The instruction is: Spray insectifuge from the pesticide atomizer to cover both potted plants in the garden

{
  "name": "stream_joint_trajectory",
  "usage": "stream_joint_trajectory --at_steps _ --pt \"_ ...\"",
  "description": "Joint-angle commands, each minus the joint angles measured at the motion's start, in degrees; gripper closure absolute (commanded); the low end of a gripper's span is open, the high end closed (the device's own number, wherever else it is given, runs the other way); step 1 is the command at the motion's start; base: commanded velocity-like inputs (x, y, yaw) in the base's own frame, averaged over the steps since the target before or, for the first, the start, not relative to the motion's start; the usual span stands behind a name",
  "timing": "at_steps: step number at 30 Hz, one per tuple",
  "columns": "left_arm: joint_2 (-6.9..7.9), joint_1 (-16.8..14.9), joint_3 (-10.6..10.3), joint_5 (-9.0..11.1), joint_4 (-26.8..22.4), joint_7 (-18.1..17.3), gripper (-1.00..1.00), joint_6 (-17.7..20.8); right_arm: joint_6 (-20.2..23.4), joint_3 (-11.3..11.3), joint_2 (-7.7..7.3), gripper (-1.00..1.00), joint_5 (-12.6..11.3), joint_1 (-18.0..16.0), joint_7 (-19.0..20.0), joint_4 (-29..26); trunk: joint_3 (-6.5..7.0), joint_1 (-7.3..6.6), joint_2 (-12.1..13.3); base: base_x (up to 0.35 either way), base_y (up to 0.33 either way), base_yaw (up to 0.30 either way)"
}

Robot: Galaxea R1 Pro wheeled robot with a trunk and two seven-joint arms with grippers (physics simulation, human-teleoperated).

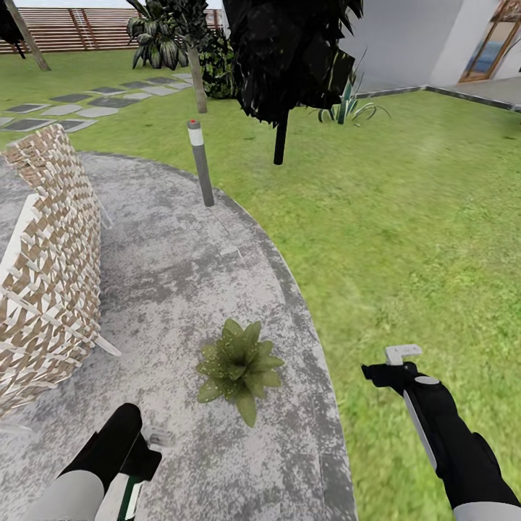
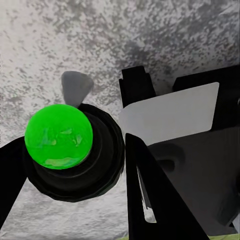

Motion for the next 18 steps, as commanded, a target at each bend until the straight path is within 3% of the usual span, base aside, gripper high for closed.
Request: stream_joint_trajectory --at_steps 1,8,13,18 --pt "-0.04 -0.18 0.18 -0.64 -0.07 -0.6 1.0 0.11 0.25 -0.06 0.01 -1.0 0.61 -0.03 0.54 -0.08 -0.04 0.0 -0.02 0.0 0.0 0.0" --pt "-0.05 -0.54 0.2 -0.64 -0.07 -0.6 1.0 0.11 0.24 -0.1 0.01 -1.0 0.61 -0.03 0.59 -0.27 -0.04 0.0 -0.02 0.0 0.0 0.023" --pt "-0.14 -0.69 0.19 -0.64 -0.07 -0.6 1.0 0.11 0.24 -0.13 0.01 -1.0 0.61 -0.03 0.59 -0.33 -0.12 0.0 -0.02 0.005 -0.003 0.231" --pt "-0.22 -0.87 0.21 -0.64 -0.07 -0.6 1.0 0.12 0.24 -0.11 0.01 -1.0 0.61 -0.03 0.6 -0.38 -0.26 0.0 -0.02 0.188 -0.157 0.266"
